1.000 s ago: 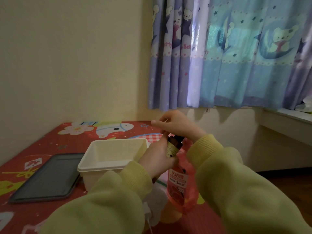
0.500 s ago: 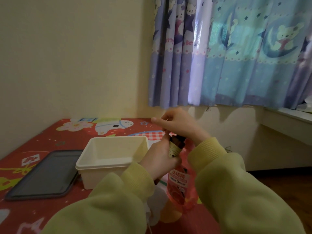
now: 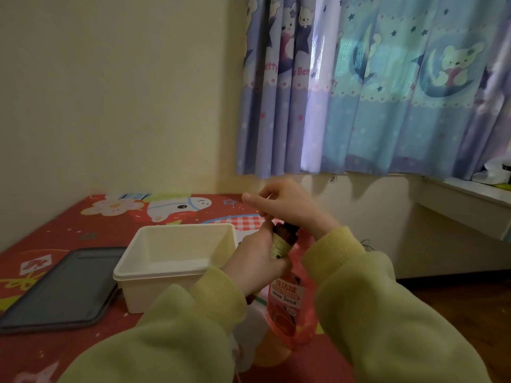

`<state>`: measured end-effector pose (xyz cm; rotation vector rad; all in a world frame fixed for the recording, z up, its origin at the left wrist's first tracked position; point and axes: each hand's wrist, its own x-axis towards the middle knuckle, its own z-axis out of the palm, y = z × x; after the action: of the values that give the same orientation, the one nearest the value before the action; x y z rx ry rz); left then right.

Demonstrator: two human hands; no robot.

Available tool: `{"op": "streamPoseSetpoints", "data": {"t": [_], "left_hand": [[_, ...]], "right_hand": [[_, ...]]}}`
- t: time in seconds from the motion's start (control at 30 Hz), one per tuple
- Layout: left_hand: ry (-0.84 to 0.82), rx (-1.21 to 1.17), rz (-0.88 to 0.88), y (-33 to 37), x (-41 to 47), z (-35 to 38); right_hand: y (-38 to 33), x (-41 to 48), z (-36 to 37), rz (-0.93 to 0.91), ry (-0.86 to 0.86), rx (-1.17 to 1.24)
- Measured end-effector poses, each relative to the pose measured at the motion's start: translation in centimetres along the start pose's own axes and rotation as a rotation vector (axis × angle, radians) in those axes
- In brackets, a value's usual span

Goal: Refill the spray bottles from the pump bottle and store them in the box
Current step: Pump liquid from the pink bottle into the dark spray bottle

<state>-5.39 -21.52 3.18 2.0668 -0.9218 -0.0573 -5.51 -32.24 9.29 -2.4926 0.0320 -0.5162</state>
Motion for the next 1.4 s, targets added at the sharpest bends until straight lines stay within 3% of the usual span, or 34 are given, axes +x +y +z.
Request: {"op": "streamPoseSetpoints", "data": {"t": [0.37,0.57,0.77,1.0,1.4], "left_hand": [[-0.014,0.044,0.019,0.7,0.2,-1.3],[-0.007,0.027,-0.008,0.3,0.0,-0.2],[-0.006,0.029,-0.016,0.3,-0.3,-0.4],[0.059,0.012,0.036,0.9,-0.2,-0.2],[0.027,0.016,0.015,0.1,-0.2,0.1]], "right_hand": [[-1.3,0.1,-1.4,0.028,-0.056,0.150],[0.2,0.2,-0.2,0.018,0.050,0.076],[-0.3,-0.2,-0.2,0.014,0.014,0.076],[-1.0,-0.3,-1.6,0.000,0.030,0.273],[-0.2,-0.3,-0.3,0.006,0.059,0.173]]}}
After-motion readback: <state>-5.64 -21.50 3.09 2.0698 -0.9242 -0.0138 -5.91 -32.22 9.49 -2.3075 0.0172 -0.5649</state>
